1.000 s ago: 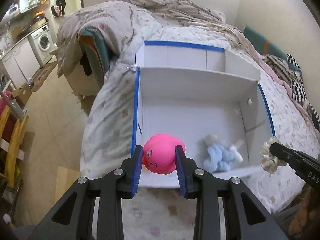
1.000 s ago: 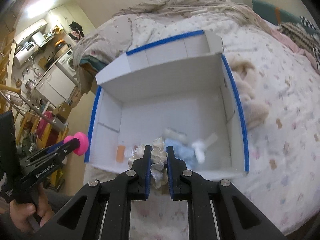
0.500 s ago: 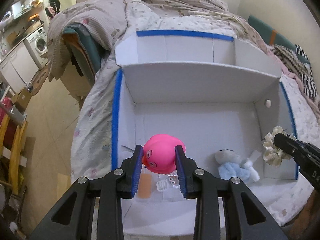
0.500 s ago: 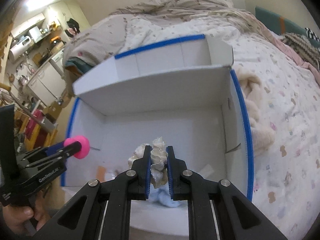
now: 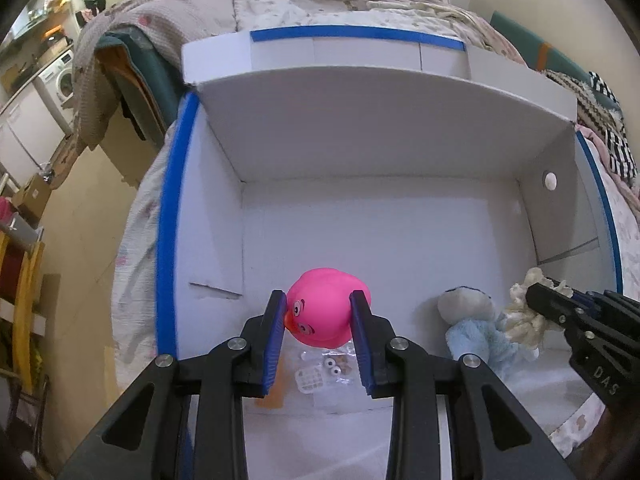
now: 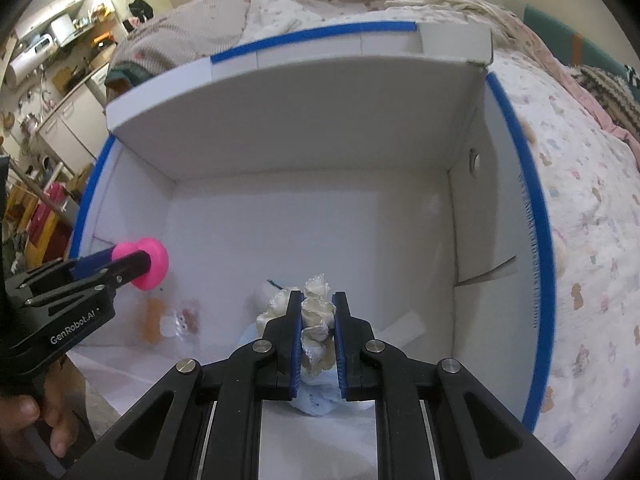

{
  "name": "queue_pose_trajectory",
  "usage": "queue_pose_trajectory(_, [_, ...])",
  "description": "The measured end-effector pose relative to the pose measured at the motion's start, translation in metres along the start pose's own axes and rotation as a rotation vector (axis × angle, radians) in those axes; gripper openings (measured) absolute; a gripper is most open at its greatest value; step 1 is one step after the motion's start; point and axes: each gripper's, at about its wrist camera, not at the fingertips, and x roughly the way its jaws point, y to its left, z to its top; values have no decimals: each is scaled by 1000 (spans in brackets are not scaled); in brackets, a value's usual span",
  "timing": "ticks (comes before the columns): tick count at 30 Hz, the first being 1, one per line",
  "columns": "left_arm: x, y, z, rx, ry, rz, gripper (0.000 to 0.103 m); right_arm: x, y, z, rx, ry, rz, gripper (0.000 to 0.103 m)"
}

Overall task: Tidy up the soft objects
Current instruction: 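Carry the pink duck with the left tool into the box, then open the left tool to drop the pink duck into the box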

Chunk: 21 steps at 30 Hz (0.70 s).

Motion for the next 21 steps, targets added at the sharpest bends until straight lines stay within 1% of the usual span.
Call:
queue_pose_trajectory(5, [5, -7, -1, 15, 8, -7, 29, 6, 0, -3, -10, 22, -24, 16])
queue_pose_trajectory(9, [9, -9, -2, 11, 23, -15, 29, 7, -2, -3, -9, 22, -38, 16])
queue_pose_trajectory(16, [15, -4, -4, 4, 34, -10, 29, 5, -3, -1, 2, 9, -33, 16])
queue_pose_trajectory(21, [17, -5, -5, 10, 31, 13, 29, 1, -3, -2, -2, 1, -27, 16])
